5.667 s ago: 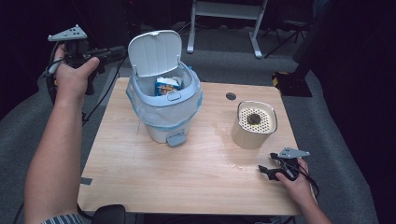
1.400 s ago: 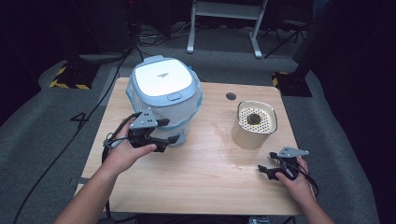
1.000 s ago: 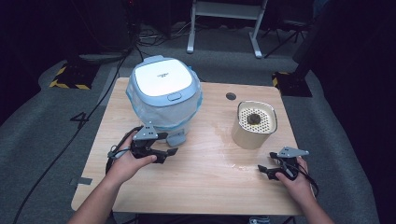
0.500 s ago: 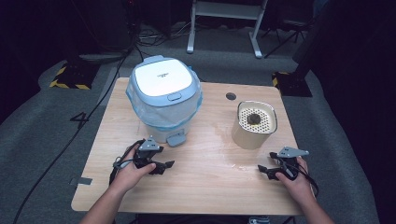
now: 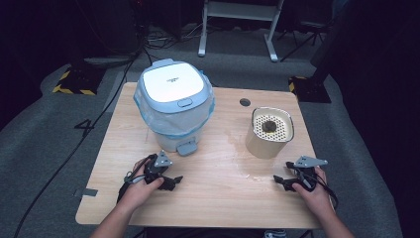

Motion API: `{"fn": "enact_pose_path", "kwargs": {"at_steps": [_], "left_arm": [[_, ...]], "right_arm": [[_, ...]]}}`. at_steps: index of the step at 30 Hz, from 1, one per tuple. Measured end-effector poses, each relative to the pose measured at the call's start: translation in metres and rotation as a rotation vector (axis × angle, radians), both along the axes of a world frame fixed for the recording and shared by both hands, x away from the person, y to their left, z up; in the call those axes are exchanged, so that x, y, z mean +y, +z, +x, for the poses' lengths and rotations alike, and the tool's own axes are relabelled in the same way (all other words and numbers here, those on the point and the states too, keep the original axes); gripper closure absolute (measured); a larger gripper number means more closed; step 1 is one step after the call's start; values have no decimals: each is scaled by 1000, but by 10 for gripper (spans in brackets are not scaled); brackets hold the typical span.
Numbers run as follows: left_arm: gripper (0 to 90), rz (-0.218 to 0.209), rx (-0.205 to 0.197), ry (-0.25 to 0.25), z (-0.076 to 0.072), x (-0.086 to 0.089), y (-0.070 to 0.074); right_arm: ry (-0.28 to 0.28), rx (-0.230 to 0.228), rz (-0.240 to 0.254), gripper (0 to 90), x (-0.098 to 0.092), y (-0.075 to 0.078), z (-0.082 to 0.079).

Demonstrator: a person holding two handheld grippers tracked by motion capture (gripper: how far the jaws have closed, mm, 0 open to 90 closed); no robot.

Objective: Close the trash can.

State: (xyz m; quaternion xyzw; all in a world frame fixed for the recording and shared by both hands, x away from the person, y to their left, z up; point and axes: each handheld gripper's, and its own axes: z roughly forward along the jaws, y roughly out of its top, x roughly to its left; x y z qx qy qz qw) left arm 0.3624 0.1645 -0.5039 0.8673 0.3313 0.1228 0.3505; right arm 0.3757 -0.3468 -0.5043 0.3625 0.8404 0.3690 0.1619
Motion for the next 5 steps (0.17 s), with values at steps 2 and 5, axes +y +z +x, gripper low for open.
{"fn": "enact_pose_path", "kwargs": {"at_steps": [2,5], "left_arm": [[159,1,0,2,0,1,0],[159,-3,2,-21,0,4,0]], "right_arm": [[0,0,0,169,0,0,0],[0,0,0,169,0,0,0]]}}
